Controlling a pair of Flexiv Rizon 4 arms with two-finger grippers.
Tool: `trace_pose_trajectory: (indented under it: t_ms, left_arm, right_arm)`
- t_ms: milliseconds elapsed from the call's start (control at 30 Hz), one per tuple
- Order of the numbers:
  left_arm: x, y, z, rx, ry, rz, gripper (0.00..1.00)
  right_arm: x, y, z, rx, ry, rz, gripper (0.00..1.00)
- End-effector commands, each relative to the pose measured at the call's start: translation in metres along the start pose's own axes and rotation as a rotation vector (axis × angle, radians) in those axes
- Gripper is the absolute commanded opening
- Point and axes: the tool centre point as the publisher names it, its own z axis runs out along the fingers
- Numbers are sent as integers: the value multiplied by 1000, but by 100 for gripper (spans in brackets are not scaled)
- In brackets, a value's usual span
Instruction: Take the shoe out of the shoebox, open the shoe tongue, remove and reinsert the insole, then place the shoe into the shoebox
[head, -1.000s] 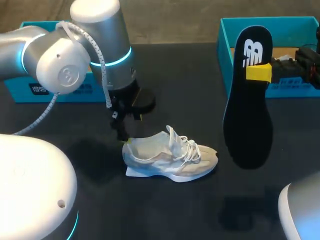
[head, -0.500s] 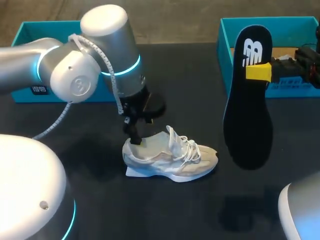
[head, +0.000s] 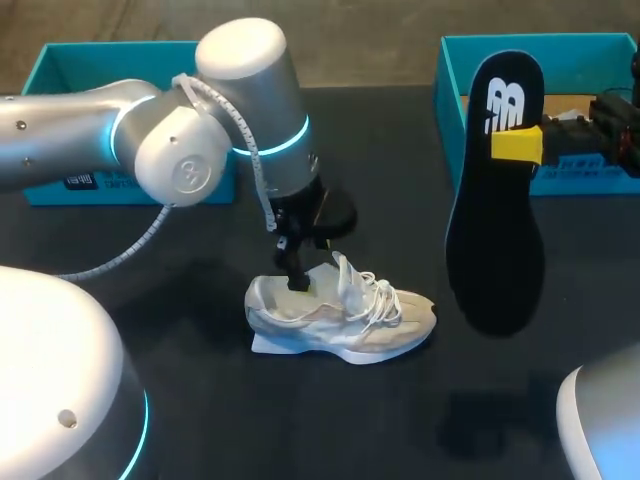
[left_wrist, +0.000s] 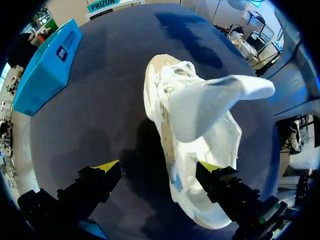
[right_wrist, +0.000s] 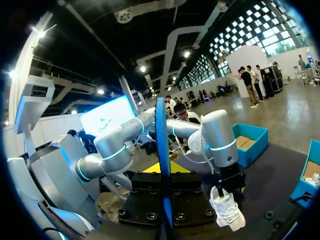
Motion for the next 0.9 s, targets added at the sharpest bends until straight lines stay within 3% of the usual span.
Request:
trace_pose_trajectory:
  t_ms: [33, 367, 467, 567, 700, 800, 867, 900]
  left_arm:
    - [1, -3, -1, -4, -9, -6, 100]
    - [0, -3, 12, -2, -7, -60, 100]
    - [0, -3, 18, -1, -4, -67, 89]
    - [14, -4, 21, -3, 2, -71, 81]
    - [19, 0, 25, -8, 13, -78, 64]
    - [20, 2, 28, -13, 15, -86, 44]
    - [19, 4, 28, -13, 14, -89, 28]
    - [19, 5, 28, -12, 13, -91, 5]
  right_arm:
    - [-3, 3, 2, 7, 3, 2, 0]
    - [-3, 3, 2, 7, 3, 2, 0]
    - [-3, 3, 2, 7, 3, 2, 0]
    - [-3, 3, 2, 7, 3, 2, 0]
    - [-3, 3, 2, 7, 3, 2, 0]
    - [-3, 3, 2, 7, 3, 2, 0]
    - [-3, 3, 2, 7, 3, 2, 0]
    - [-3, 3, 2, 7, 3, 2, 0]
